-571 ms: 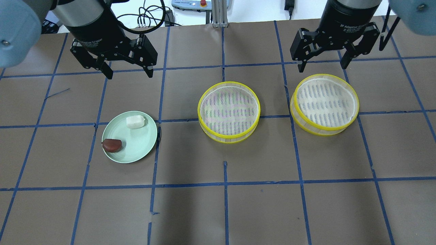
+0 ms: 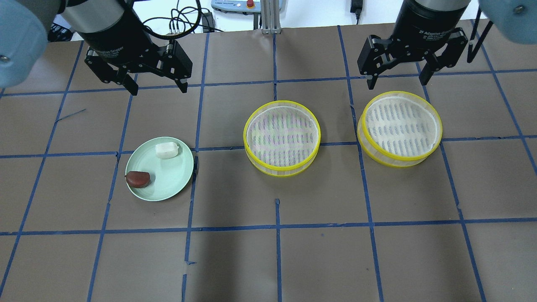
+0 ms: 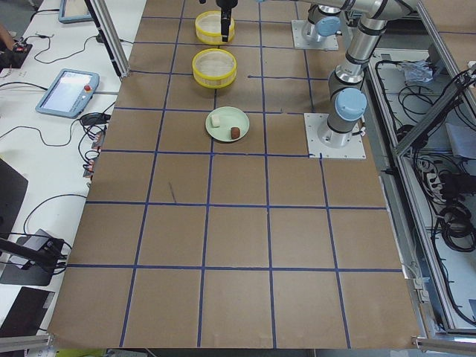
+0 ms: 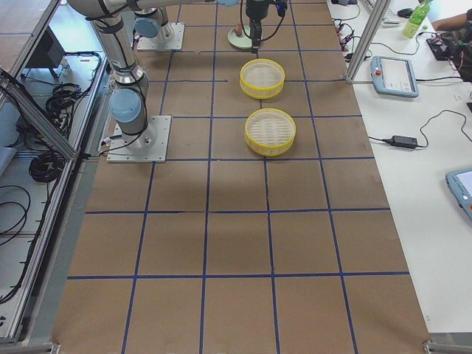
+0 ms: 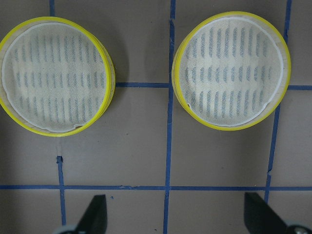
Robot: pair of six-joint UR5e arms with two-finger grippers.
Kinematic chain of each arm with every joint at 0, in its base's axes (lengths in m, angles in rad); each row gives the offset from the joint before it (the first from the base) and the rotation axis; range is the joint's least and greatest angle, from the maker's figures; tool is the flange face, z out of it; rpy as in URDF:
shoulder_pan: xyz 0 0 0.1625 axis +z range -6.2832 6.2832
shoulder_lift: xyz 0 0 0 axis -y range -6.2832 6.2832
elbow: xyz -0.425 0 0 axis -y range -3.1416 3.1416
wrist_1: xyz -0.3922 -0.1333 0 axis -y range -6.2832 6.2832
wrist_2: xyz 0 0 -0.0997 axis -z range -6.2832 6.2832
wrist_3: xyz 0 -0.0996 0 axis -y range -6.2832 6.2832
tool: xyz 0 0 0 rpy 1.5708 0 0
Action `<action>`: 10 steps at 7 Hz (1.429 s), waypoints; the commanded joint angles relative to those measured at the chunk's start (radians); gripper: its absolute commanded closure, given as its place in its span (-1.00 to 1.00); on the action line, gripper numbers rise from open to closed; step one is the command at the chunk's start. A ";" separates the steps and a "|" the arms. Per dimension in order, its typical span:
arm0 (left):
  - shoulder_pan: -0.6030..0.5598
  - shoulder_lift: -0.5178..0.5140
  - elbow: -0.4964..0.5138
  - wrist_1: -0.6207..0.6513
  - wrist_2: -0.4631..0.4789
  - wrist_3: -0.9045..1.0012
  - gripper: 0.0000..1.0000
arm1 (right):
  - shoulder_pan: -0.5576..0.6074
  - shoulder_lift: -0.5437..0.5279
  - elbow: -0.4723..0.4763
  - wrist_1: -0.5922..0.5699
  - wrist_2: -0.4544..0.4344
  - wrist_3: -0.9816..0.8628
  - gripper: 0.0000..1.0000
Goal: Stack buns with steamer
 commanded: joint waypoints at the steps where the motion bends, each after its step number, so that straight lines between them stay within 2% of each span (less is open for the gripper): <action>1: 0.064 0.023 -0.024 -0.015 0.010 0.115 -1.00 | -0.035 0.014 0.002 -0.010 -0.016 -0.076 -1.00; 2: 0.151 0.028 -0.079 -0.018 0.004 0.235 -0.99 | -0.068 0.029 0.016 -0.017 -0.016 -0.101 -1.00; 3: 0.235 0.016 -0.186 0.017 -0.007 0.370 -0.96 | -0.110 0.048 0.061 -0.093 -0.016 -0.139 -1.00; 4: 0.277 -0.019 -0.313 0.170 0.008 0.408 -0.94 | -0.165 0.065 0.123 -0.178 -0.014 -0.217 -1.00; 5: 0.279 -0.080 -0.401 0.295 0.009 0.407 -0.87 | -0.223 0.088 0.181 -0.273 -0.011 -0.261 -1.00; 6: 0.279 -0.168 -0.450 0.472 0.007 0.410 -0.87 | -0.271 0.133 0.232 -0.373 -0.013 -0.314 -0.99; 7: 0.274 -0.270 -0.455 0.593 -0.001 0.410 -0.85 | -0.303 0.175 0.272 -0.479 -0.007 -0.332 -0.96; 8: 0.273 -0.329 -0.455 0.647 -0.004 0.410 -0.84 | -0.326 0.260 0.305 -0.603 -0.007 -0.390 -0.94; 9: 0.273 -0.357 -0.458 0.648 0.004 0.417 -0.52 | -0.380 0.292 0.310 -0.622 -0.001 -0.403 -0.94; 10: 0.273 -0.357 -0.451 0.648 -0.004 0.413 -0.46 | -0.389 0.309 0.315 -0.651 0.000 -0.476 -0.94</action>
